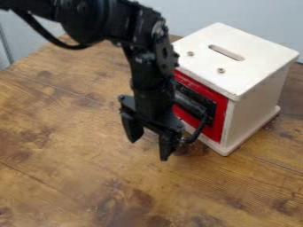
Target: Close the drawer
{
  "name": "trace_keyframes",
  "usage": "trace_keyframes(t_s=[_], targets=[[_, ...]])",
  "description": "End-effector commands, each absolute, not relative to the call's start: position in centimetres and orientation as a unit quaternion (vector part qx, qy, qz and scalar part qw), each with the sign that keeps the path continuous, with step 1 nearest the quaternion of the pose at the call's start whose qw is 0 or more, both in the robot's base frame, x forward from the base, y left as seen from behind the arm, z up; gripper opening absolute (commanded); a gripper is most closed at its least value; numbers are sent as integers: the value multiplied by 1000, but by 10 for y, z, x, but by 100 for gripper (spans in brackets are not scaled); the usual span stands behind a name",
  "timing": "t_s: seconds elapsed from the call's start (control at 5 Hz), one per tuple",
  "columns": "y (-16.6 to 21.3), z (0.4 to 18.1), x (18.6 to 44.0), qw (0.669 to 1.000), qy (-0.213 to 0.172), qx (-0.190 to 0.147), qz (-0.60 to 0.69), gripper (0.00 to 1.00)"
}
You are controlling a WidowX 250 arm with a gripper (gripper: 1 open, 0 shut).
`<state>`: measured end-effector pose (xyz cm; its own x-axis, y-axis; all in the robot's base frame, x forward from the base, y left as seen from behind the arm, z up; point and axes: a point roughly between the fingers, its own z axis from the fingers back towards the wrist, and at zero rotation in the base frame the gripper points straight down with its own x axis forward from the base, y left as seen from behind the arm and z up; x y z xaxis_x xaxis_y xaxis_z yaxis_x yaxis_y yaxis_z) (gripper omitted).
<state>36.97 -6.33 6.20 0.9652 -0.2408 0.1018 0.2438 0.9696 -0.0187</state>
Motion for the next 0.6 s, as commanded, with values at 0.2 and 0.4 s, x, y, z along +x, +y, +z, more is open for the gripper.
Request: trace_keyframes(t_s=[0.2, 0.4], targets=[[-55, 116, 360, 981, -87, -7, -170, 100], [-49, 124, 351, 981, -82, -8, -176, 100]])
